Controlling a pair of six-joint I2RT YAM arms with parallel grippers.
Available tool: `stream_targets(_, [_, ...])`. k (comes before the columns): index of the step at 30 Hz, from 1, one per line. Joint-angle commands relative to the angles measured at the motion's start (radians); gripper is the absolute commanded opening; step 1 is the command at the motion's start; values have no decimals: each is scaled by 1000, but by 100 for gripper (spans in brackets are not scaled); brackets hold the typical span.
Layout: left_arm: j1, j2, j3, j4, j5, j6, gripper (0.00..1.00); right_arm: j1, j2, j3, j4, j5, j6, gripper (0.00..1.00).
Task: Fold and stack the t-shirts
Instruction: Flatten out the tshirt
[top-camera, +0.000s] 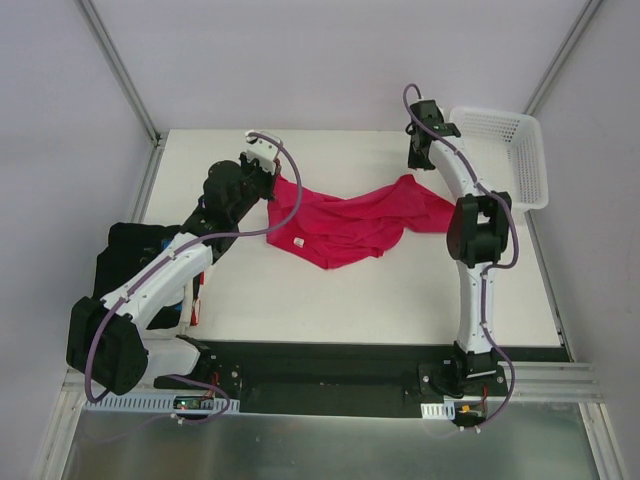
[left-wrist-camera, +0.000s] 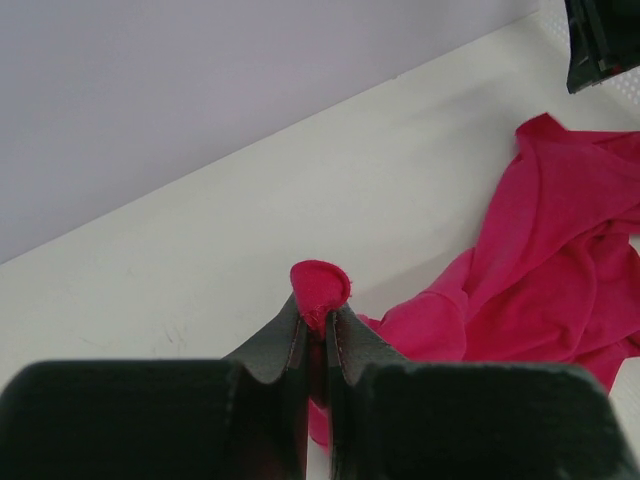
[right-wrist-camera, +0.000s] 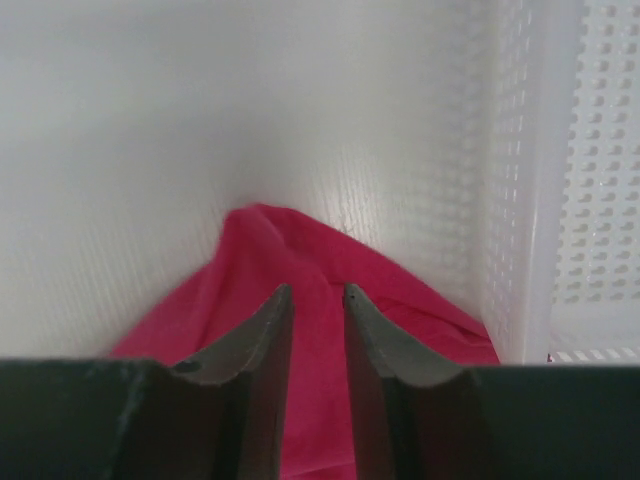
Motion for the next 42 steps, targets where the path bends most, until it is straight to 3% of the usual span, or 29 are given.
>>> stream_targets(1, [11, 1, 20, 60, -10, -4, 0, -8, -67, -63, -8, 14, -16, 33])
stream_targets(9, [9, 16, 24, 58, -6, -7, 0, -11, -459, -506, 182, 42, 9, 30])
stream_targets(16, [9, 24, 38, 55, 0, 2, 0, -11, -615, -800, 283, 4, 71, 30])
stream_targets(42, [9, 64, 113, 18, 13, 24, 0, -8, -409, -750, 283, -51, 102, 36])
